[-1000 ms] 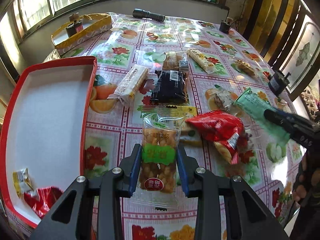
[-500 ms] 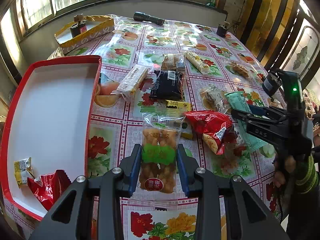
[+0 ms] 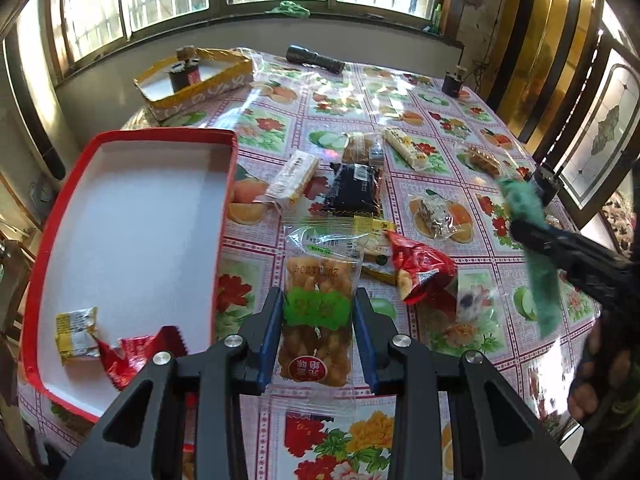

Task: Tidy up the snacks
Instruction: 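Carry the twist snack bag with the left gripper while the right carries the green packet to the tray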

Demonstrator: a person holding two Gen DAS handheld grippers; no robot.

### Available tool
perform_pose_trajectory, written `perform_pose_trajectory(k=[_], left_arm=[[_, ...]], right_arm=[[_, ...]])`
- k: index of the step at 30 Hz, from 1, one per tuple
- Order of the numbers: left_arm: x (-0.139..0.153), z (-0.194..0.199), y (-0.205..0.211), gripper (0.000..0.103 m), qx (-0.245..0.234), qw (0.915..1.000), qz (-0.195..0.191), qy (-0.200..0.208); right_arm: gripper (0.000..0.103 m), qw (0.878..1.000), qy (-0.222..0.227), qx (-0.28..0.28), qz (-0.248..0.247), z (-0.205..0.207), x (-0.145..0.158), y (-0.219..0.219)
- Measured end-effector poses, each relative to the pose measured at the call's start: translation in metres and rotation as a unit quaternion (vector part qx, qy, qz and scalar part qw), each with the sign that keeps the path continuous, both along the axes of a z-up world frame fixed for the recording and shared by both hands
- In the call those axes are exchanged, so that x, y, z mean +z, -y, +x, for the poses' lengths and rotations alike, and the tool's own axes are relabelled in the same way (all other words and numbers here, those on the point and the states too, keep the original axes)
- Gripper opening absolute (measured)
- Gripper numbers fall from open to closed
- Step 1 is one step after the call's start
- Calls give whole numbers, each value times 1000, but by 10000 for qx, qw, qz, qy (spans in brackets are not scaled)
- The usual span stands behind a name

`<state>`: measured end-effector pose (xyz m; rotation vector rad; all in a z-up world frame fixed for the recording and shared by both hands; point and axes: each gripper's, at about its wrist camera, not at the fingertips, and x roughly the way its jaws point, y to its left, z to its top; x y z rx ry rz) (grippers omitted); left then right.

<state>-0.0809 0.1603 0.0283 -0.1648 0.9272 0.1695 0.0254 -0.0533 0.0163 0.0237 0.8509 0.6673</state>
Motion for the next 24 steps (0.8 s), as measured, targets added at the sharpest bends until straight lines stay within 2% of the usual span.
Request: perform_pose_trajectory(k=[6, 16, 24], left_arm=[[7, -19, -13, 34, 244, 9995, 145, 131], [15, -48, -48, 34, 773, 9962, 300, 254], [16, -59, -67, 34, 1025, 9938, 305, 296]], right_arm=[[32, 9977, 167, 476, 449, -30, 29, -27], [32, 9917, -32, 1145, 575, -53, 18, -91], [32, 9893, -44, 1340, 570, -65, 17, -111]])
